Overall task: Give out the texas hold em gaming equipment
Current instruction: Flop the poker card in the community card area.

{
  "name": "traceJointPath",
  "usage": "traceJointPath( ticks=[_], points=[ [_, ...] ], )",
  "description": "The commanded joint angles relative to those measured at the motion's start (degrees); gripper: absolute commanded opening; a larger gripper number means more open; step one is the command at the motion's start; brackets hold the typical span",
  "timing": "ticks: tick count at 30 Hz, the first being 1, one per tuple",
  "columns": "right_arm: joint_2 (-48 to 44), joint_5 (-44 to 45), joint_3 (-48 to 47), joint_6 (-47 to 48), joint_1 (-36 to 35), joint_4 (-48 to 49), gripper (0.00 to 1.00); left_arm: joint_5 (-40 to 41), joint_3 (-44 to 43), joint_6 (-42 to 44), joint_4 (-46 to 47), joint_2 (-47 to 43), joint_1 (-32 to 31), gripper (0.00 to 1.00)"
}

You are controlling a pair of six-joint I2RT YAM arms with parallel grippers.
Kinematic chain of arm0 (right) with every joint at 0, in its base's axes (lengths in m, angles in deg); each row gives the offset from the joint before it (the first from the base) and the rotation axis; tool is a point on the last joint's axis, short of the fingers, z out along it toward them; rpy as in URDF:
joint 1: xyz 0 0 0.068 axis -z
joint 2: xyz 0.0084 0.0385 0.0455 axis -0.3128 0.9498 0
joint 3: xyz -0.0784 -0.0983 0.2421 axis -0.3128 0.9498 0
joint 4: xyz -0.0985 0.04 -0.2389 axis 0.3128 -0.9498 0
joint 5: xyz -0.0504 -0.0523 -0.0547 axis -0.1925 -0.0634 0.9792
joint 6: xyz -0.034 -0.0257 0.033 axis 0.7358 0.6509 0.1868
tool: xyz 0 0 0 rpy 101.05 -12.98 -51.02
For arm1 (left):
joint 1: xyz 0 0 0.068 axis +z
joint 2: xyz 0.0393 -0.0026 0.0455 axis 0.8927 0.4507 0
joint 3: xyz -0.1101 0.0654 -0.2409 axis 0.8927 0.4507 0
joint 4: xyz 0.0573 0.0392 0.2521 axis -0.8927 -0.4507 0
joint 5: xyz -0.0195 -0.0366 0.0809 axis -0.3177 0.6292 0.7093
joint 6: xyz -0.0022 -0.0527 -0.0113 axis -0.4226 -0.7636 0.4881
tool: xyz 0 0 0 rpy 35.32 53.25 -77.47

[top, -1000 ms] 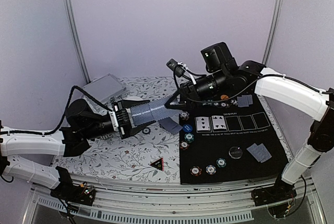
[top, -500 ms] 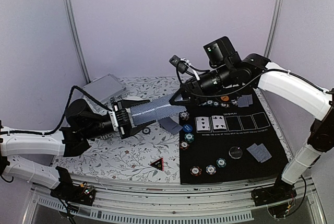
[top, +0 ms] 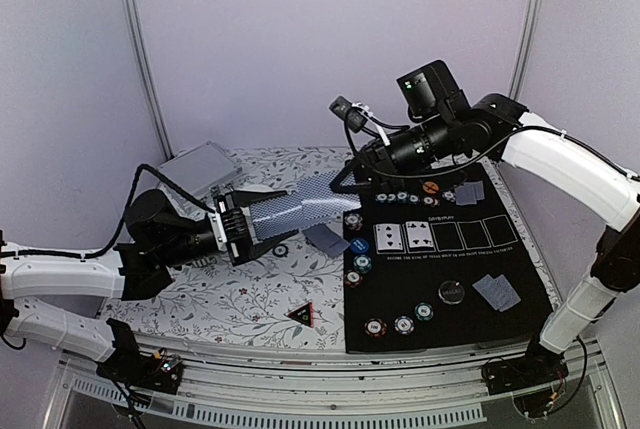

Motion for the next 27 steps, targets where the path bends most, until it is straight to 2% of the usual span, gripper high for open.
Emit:
traceJointPath(
  ticks=[1,8,10,12,13,15,19,23,27],
  points=[
    [-3.01,0.67,-1.98,1.74,0.92,-1.07,0.03,-0.34,-0.41,0.02,2.05,-0.40,-0.92,0.56],
    [-5.29,1.23,-3.86,2.75,2.47,-1.35,0.02,-0.42,-0.41,-0.03,2.01,-0.26,-0.91,0.57],
    [-7.01,9.47,-4.56,3.49,3.21,-1.16,0.02,-0.42,-0.46,-0.07,2.01,-0.37,-0.91,0.57],
    [-9.58,26.76,-2.83,4.09,3.72,-0.41,0.02,-0.51,-0.49,-0.12,2.01,-0.47,-0.91,0.56],
    [-10.96,35.73,-0.98,4.60,4.27,-0.12,0.02,-0.51,-0.50,-0.12,2.01,-0.56,-0.91,0.57],
    [-13.08,46.58,4.22,7.29,7.60,1.64,0.02,-0.61,-0.50,-0.12,2.01,-0.74,-0.91,0.57],
    [-15.80,60.38,19.93,14.48,15.05,12.94,0.02,-1.03,-0.58,-0.35,1.92,-0.92,-0.99,0.56],
    [-13.51,62.83,32.48,20.09,22.23,24.68,0.01,-0.89,-0.58,-0.38,1.92,-1.26,-1.13,0.56],
    [-8.30,63.82,38.25,28.77,23.42,29.96,0.01,-1.08,-0.58,-0.38,1.92,-1.49,-1.25,0.56]
  ],
)
